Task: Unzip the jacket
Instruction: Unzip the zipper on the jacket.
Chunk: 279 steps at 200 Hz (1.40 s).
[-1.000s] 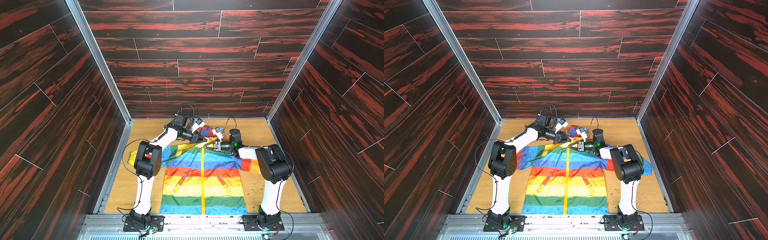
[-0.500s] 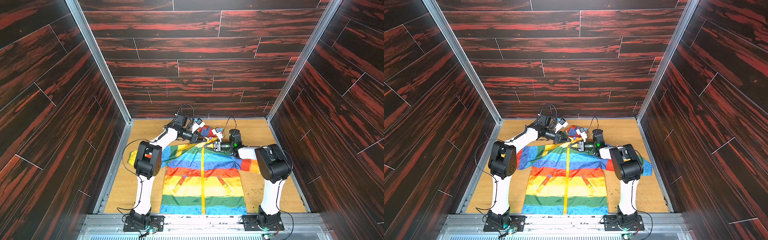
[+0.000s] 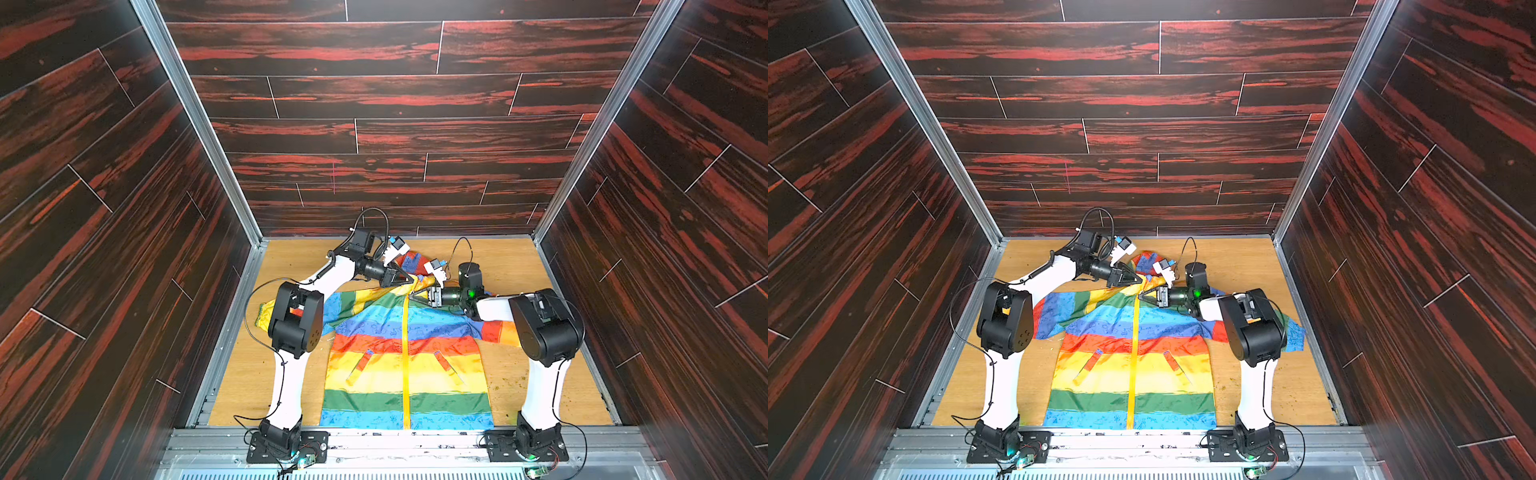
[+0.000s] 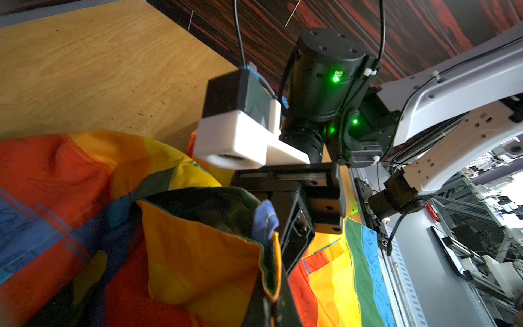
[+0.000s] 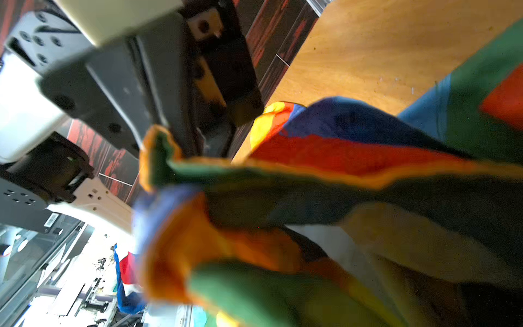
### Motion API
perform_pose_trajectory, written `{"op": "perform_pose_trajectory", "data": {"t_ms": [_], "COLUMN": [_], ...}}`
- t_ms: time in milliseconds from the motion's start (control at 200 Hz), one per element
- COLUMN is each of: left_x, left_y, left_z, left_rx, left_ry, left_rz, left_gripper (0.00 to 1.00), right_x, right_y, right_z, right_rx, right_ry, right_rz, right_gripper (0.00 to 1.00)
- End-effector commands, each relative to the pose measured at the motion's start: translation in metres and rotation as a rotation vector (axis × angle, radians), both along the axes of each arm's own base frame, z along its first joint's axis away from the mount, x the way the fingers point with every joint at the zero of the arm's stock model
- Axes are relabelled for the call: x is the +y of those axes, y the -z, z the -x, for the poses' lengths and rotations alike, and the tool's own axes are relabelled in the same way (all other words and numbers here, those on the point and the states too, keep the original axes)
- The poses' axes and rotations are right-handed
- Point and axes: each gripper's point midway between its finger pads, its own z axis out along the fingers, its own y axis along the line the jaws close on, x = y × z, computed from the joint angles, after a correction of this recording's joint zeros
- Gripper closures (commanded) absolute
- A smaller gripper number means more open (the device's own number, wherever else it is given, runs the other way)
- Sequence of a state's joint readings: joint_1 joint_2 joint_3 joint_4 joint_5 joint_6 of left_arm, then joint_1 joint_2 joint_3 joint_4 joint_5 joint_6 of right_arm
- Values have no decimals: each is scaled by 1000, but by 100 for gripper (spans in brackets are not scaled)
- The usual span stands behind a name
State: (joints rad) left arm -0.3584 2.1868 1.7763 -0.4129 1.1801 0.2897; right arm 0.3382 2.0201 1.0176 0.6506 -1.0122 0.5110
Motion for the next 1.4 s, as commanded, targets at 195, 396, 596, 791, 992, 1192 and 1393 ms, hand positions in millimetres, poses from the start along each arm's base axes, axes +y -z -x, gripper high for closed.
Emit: {"op": "perform_pose_trajectory", "data": {"t_ms": [195,396,596,791,992,1192,1393], "left_x": [-3,-5,2,15,33,46,49], "left_y": [-37,-50,-43,-28,-21,-13,-5], "left_z": [-12,-32,-53,-74,-97,-121,-141], "left_rx": [-79,-74,-37,-9,17,5,5], "left_ry": [-39,-147,-265,-387,-512,-589,-611], "left_rz": [93,171,161,64,8,-28,-32], "left_gripper": [100,100,100,100,100,100,100], "right_x": [-3,-6,-9,-10,-5,-1,-5], "right_y": [36,54,56,61,70,74,76], "right_z": [25,32,39,46,64,90,120], "right_rx": [89,105,84,90,132,167,212], "right_ry": [5,26,51,76,49,19,2], "right_rz": [141,240,315,386,449,492,536], "right_gripper": [100,100,100,100,100,100,100]}}
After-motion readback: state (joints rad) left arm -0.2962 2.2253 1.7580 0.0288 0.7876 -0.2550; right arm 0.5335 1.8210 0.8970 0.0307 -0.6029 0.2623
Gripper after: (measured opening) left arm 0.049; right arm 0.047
